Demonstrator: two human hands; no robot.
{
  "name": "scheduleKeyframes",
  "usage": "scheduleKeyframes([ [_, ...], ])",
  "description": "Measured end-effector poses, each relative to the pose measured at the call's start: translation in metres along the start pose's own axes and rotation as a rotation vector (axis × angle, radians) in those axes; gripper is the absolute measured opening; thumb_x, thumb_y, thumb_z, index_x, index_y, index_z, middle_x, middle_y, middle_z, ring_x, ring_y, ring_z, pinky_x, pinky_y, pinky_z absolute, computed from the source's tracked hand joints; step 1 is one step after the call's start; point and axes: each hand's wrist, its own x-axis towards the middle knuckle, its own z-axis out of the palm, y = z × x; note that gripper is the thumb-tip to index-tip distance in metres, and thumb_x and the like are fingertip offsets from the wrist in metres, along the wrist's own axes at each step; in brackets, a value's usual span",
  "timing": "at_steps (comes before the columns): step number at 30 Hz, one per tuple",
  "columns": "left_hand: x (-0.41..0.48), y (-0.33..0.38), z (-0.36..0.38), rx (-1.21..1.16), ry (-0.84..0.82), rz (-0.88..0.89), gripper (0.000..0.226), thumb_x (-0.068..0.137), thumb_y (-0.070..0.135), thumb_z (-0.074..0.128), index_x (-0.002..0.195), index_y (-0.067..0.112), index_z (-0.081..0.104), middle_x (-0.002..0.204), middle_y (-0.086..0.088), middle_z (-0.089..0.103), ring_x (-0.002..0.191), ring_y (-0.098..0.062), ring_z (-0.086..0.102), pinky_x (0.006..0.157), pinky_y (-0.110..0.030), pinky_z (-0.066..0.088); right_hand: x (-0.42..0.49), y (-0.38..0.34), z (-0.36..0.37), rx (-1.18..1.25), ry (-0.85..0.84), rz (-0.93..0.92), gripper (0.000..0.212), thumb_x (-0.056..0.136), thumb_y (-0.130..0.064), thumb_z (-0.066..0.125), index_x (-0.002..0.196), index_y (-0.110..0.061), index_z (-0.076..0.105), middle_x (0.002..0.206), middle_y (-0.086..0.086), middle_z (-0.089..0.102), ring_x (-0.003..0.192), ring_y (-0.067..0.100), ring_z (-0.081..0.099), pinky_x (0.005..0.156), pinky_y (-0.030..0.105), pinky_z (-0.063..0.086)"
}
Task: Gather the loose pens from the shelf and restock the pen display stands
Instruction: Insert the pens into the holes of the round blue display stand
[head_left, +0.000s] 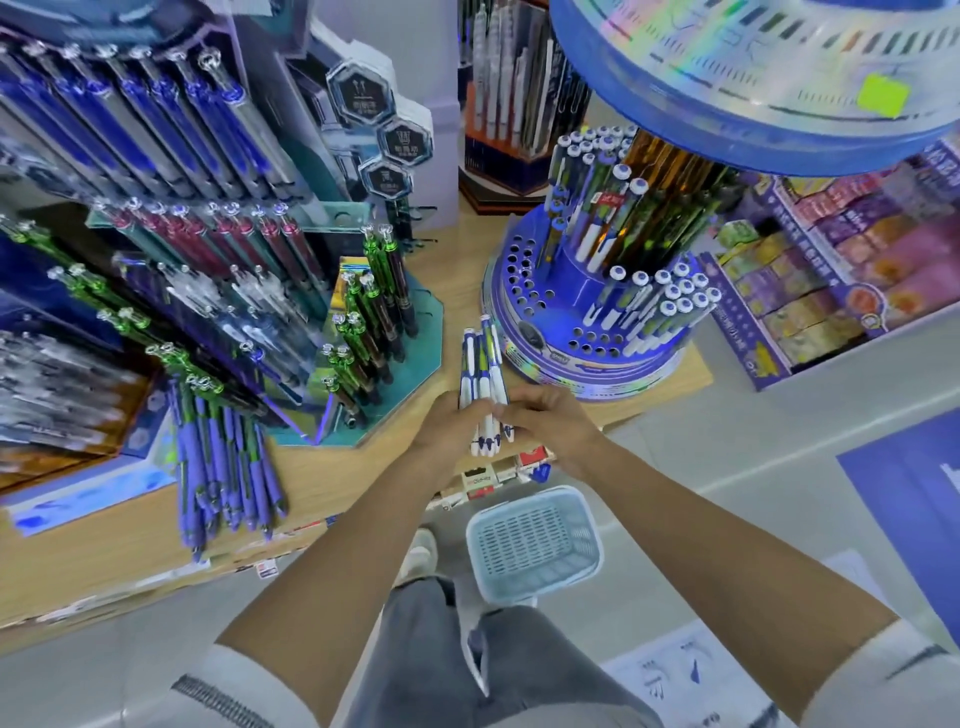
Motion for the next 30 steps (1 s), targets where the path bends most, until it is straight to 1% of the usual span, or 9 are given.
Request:
scheduleKeyframes([
  [2, -0.007, 0.003, 0.001, -0.036, -0.041, -0.011, 0.017, 0.091, 0.01, 0.054, 0.103, 0.007, 0.066, 0.093, -0.016, 0.068, 0.08, -0.027, 0.062, 0.071, -0.036, 0.05, -0.005, 0.0, -0.004, -0.062, -0.01, -0.048, 0.023, 0.083, -0.012, 0.074, 0.104, -0.003, 0.072, 0.103, 0.03, 0.067, 0.082, 0.028, 0.064, 0.078, 0.035, 0.057],
  [5, -0.016, 0.005, 0.004, -0.063, -0.085, 0.019, 0.012, 0.089, 0.007, 0.058, 0.09, 0.016, 0.065, 0.088, -0.013, 0.067, 0.082, -0.027, 0.061, 0.081, -0.042, 0.05, -0.014, 0.001, -0.009, -0.128, -0.041, -0.092, 0.037, 0.082, -0.023, 0.077, 0.106, 0.004, 0.068, 0.106, 0.035, 0.063, 0.083, 0.031, 0.064, 0.09, 0.045, 0.052],
  [9, -0.026, 0.002, 0.007, 0.009, -0.057, 0.123, 0.018, 0.088, 0.016, 0.064, 0.105, 0.013, 0.059, 0.103, -0.017, 0.068, 0.086, -0.026, 0.062, 0.081, -0.041, 0.051, -0.031, -0.002, -0.013, -0.114, -0.067, -0.12, 0.025, 0.089, -0.008, 0.067, 0.113, -0.002, 0.069, 0.099, 0.021, 0.071, 0.074, 0.01, 0.065, 0.066, 0.018, 0.05],
  [14, -0.042, -0.006, 0.008, 0.121, -0.064, 0.237, 0.038, 0.088, 0.03, 0.067, 0.112, 0.005, 0.052, 0.096, -0.01, 0.063, 0.083, -0.021, 0.059, 0.068, -0.03, 0.048, -0.05, -0.002, -0.014, -0.076, -0.041, -0.17, 0.018, 0.091, -0.003, 0.062, 0.107, -0.002, 0.07, 0.083, 0.009, 0.072, 0.068, 0.005, 0.065, 0.062, 0.014, 0.05],
  [16, -0.047, -0.006, 0.01, 0.124, -0.103, 0.275, 0.034, 0.089, 0.021, 0.065, 0.108, -0.005, 0.053, 0.084, -0.016, 0.059, 0.071, -0.024, 0.054, 0.056, -0.031, 0.047, -0.055, -0.004, -0.015, -0.062, -0.012, -0.187, 0.012, 0.092, -0.004, 0.061, 0.099, -0.003, 0.071, 0.076, 0.001, 0.073, 0.067, 0.006, 0.066, 0.065, 0.016, 0.051],
  [19, -0.053, -0.003, 0.009, 0.128, -0.095, 0.308, 0.022, 0.092, 0.01, 0.06, 0.109, -0.002, 0.05, 0.084, -0.013, 0.06, 0.071, -0.021, 0.054, 0.052, -0.018, 0.047, -0.056, -0.006, -0.014, -0.116, 0.034, -0.209, 0.011, 0.091, -0.012, 0.066, 0.096, -0.005, 0.072, 0.085, 0.009, 0.073, 0.078, 0.017, 0.065, 0.08, 0.03, 0.055],
  [22, -0.053, 0.006, 0.001, 0.175, -0.127, 0.376, 0.026, 0.095, 0.02, 0.059, 0.112, 0.006, 0.045, 0.092, -0.007, 0.06, 0.077, -0.012, 0.054, 0.055, -0.007, 0.043, -0.056, -0.015, -0.013, -0.111, 0.167, -0.246, 0.009, 0.089, -0.011, 0.068, 0.096, -0.011, 0.074, 0.09, 0.01, 0.073, 0.081, 0.018, 0.065, 0.081, 0.03, 0.055],
  [26, -0.043, 0.023, -0.011, 0.163, -0.205, 0.39, 0.026, 0.095, 0.011, 0.056, 0.116, 0.004, 0.042, 0.083, -0.011, 0.053, 0.06, -0.014, 0.049, 0.046, -0.019, 0.041, -0.051, -0.028, -0.013, -0.143, 0.476, -0.302, 0.015, 0.089, -0.013, 0.068, 0.087, -0.027, 0.071, 0.078, -0.001, 0.069, 0.07, 0.016, 0.062, 0.072, 0.028, 0.054],
  [30, -0.029, 0.033, -0.024, 0.203, -0.322, 0.409, 0.028, 0.094, 0.013, 0.056, 0.118, 0.01, 0.041, 0.074, -0.004, 0.053, 0.057, -0.012, 0.049, 0.049, -0.023, 0.041, -0.037, -0.027, -0.015, -0.255, 0.635, -0.303, 0.012, 0.087, -0.017, 0.071, 0.099, -0.015, 0.073, 0.115, 0.003, 0.062, 0.076, 0.016, 0.064, 0.072, 0.027, 0.055],
])
